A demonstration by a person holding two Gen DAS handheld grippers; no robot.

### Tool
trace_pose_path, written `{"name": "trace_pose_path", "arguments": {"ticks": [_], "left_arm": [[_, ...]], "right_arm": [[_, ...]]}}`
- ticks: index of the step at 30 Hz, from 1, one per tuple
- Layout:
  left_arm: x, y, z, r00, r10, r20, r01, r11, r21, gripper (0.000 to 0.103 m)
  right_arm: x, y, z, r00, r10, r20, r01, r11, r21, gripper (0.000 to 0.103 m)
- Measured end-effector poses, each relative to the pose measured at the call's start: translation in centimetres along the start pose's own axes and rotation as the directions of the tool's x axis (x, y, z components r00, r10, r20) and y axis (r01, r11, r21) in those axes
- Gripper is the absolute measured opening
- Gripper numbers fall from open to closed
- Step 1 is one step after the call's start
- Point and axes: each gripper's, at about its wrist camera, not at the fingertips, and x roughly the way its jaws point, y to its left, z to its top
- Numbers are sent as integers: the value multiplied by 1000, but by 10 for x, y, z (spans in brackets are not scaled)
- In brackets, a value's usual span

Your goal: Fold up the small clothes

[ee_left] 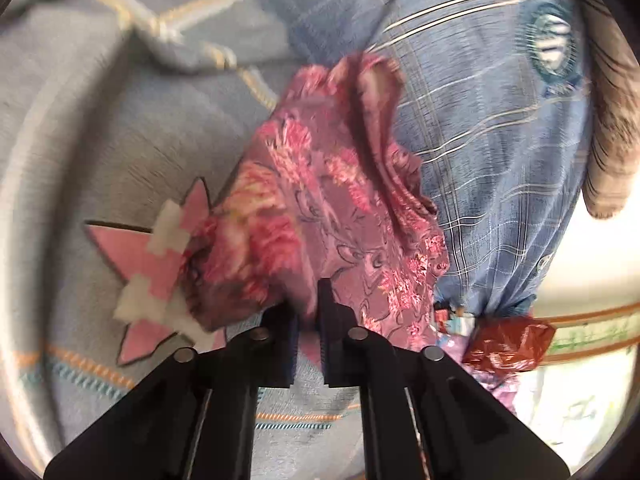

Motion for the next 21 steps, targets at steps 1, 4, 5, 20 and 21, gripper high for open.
{"name": "trace_pose_path", "arguments": {"ticks": [1,4,5,20,21], "left_arm": [[-8,-3,-4,1000,4,19,-4,1000,19,3],[-29,-11,-20,999,2,52,-4,999,51,3],[-33,-9,-24,998,1,56,-4,998,59,3],[-18,11,-32,999,-52,-5,52,999,0,83],[-13,10,-30,999,-48,-19,48,999,2,83]], "right_arm": [[-9,9,0,1000,19,11,-19,999,-31,6],[-27,23,-2,999,50,11,-49,996,-73,4],[-34,24,-4,998,58,11,-57,995,-76,3],[-21,-22,-33,997,-50,-67,55,996,68,61],[-14,-23,-34,995,-63,-83,69,994,79,60]]}}
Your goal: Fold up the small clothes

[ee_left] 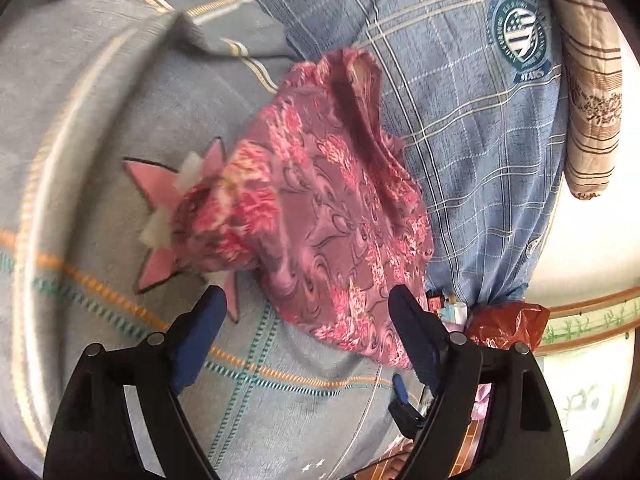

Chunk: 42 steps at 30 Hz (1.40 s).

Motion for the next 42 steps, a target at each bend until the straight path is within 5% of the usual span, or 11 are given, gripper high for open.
{"name": "trace_pose_path", "arguments": {"ticks": [6,7,8,9,19,25,32,35,37,39,42], "left_arm": [[30,-19,16,998,62,-11,-62,997,39,76],[31,-23,19,998,67,1,-67,997,50,63],[32,-29,23,996,88,9,-89,994,67,22],[32,-32,25,993,114,12,-115,990,76,6],[-47,-43,-45,994,53,99,-74,972,221,3],[-18,20,-38,989,151,12,-151,986,71,3],[-48,18,-53,991,135,11,-135,976,171,4],[-72,6,-55,994,98,44,-106,966,238,6],[-78,-10,-39,992,99,85,-120,948,295,20],[-73,-25,-18,986,117,115,-149,931,332,74],[-52,-43,23,984,115,137,-155,930,334,85]], "right_arm": [[26,13,12,999,-3,48,3,1000,8,58],[30,14,15,998,4,60,-4,1000,10,49],[36,14,18,998,12,67,-13,1000,17,17],[40,15,20,998,23,63,-25,1000,19,4],[-26,44,-6,963,269,30,-264,958,-111,4],[-21,-21,-14,996,83,14,-82,996,-34,4],[-34,-18,-16,999,-33,-30,30,995,-94,20],[-68,-14,-8,997,-64,49,70,990,-123,20],[-81,-6,1,992,-90,91,104,982,-159,22],[-76,12,17,984,-139,109,160,963,-215,36],[-60,40,44,978,-138,156,176,947,-269,41]]}}
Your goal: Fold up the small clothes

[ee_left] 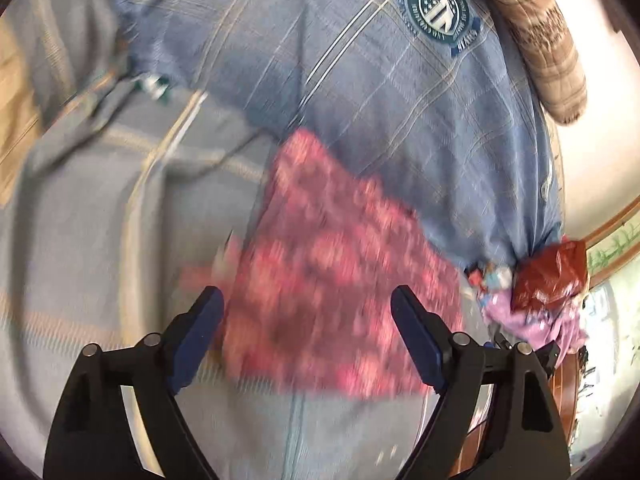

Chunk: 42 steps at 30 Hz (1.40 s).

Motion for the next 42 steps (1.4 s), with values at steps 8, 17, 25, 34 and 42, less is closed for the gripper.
{"name": "trace_pose_path", "arguments": {"ticks": [8,17,25,34,42], "left_arm": [[111,0,84,975,117,-187,-115,993,19,85],[161,-13,100,964,204,-169,-193,978,76,22],[173,6,115,942,295,-157,-299,954,-1,14],[72,7,88,983,145,-110,-141,989,41,72],[55,26,19,977,106,-183,-101,994,37,77]], "right_arm": [[103,3,70,994,-105,-28,107,992,68,50],[145,44,96,987,-160,-21,155,973,-169,4],[170,-6,109,946,-314,-74,309,948,-80,5],[124,19,91,949,-316,14,314,937,-150,20],[125,69,31,977,-162,-142,132,972,-196,27]]}}
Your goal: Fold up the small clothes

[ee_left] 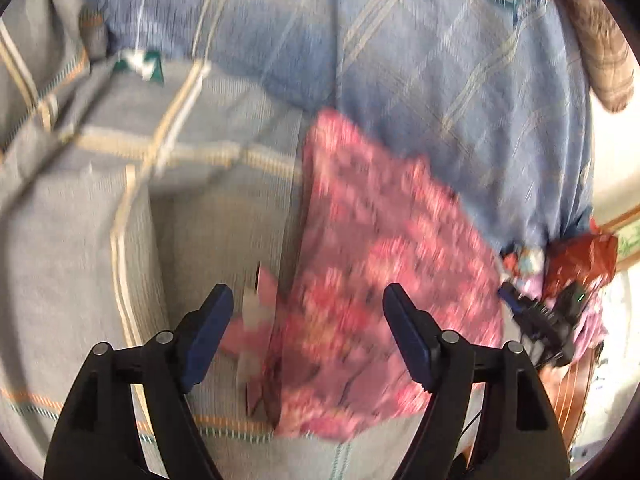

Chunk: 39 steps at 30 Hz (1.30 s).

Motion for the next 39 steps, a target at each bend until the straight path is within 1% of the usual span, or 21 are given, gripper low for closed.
{"name": "trace_pose_path", "arguments": {"ticks": [2,4,7,8,10,12,13,14,15,16,19,22,25,27,28,29,30,32,34,36,39], "left_arm": [[0,-1,-4,1000,4,-28,-3,1000,27,77],[-1,-3,-6,999,-6,-38,8,999,39,77],[-6,-1,-12,995,-90,-39,92,995,30,77],[-6,1,-12,994,-97,-41,98,995,25,77],[-8,7,-14,996,-82,-35,82,996,16,77],[-8,15,-13,996,-79,-34,78,997,-8,77],[-11,24,-12,995,-98,-28,97,995,-32,77],[-14,30,-11,994,-110,-19,109,993,-49,77],[-19,39,-8,992,-125,-5,124,989,-74,77],[-21,44,-7,991,-133,4,133,987,-88,77],[-27,63,-3,988,-150,25,152,978,-141,77],[-28,73,0,989,-147,28,150,974,-169,77],[-29,76,3,983,-178,35,181,965,-191,77],[-30,77,4,983,-183,35,186,964,-190,77],[-31,77,5,983,-182,35,185,964,-189,77],[-32,78,5,983,-179,41,184,965,-188,77],[-34,78,5,983,-178,46,183,965,-187,77],[-36,81,6,982,-182,55,189,963,-191,77],[-36,84,8,978,-197,64,206,957,-205,77],[-31,83,9,977,-208,54,215,953,-215,77],[-22,74,9,976,-217,27,218,955,-203,77]], "right_arm": [[4,26,-19,997,57,-49,-58,998,-18,27],[1,56,-48,984,154,-95,-158,987,-39,30],[6,91,-93,939,289,-185,-301,953,-41,45],[5,103,-106,928,309,-209,-324,945,-45,46],[16,140,-138,909,313,-276,-354,928,-113,46],[19,179,-160,933,228,-280,-312,900,-306,46],[22,205,-174,951,174,-256,-276,852,-445,46],[22,219,-185,959,151,-241,-258,817,-516,46],[25,241,-197,968,121,-220,-235,750,-618,48],[28,251,-205,975,100,-200,-211,712,-670,51],[40,284,-233,997,-8,-74,-59,525,-849,54],[53,291,-249,998,-57,-24,1,405,-914,54],[65,298,-272,991,-86,107,123,214,-969,57],[77,306,-283,979,-88,182,192,111,-975,53],[82,310,-285,978,-79,194,200,84,-976,39],[83,315,-281,982,-74,172,179,99,-979,5],[82,320,-268,991,-71,117,128,179,-975,6],[65,324,-227,998,32,49,31,424,-905,6],[49,312,-189,988,154,-5,-102,626,-773,7],[57,301,-178,979,184,-88,-193,694,-694,9],[80,291,-199,962,144,-234,-266,702,-660,15]]}}
